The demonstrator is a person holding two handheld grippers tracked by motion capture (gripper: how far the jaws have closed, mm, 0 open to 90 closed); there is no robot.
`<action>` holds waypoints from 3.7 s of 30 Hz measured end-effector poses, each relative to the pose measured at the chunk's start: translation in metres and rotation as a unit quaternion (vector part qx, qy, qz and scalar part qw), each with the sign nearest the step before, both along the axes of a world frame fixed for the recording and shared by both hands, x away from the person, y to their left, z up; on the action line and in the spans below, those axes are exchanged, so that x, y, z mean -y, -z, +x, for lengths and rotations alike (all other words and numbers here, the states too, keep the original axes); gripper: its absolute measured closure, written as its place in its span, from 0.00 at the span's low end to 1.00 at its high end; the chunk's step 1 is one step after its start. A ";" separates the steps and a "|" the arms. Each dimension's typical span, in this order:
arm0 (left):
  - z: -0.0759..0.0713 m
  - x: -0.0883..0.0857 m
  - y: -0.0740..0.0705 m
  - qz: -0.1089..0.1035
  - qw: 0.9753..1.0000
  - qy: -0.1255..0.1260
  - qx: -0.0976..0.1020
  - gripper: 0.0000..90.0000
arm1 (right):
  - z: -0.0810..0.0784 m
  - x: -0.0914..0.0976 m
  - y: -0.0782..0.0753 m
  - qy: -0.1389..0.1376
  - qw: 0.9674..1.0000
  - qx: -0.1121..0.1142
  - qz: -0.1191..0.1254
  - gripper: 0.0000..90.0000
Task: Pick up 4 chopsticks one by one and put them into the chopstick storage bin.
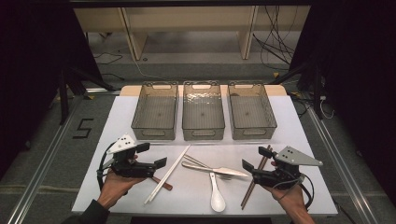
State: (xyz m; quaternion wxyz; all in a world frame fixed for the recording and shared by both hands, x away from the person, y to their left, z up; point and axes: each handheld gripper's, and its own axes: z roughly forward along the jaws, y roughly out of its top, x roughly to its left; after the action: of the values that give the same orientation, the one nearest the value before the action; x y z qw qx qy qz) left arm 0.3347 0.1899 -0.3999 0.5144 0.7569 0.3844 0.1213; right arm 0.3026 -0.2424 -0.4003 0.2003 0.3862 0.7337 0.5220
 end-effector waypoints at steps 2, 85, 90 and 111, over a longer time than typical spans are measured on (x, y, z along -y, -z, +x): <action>0.000 0.000 0.000 0.000 1.000 0.000 0.000 0.10 | 0.000 0.000 0.000 -0.001 1.000 0.000 0.000 0.27; 0.060 0.040 0.064 0.277 0.924 0.021 -0.263 0.86 | 0.004 0.000 0.000 0.000 1.000 -0.011 -0.006 0.29; 0.062 0.039 0.064 0.278 0.923 0.018 -0.265 0.92 | 0.004 0.000 0.000 0.000 1.000 -0.012 -0.007 0.29; 0.048 0.035 0.031 0.259 0.941 0.056 -0.209 0.94 | 0.003 0.001 -0.002 0.000 1.000 -0.010 -0.003 0.29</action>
State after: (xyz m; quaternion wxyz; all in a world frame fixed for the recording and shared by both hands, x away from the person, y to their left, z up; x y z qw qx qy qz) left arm 0.3829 0.1547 -0.4305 0.2144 0.8927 0.3956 0.0266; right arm 0.3058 -0.2434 -0.3987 0.1942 0.3902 0.7375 0.5159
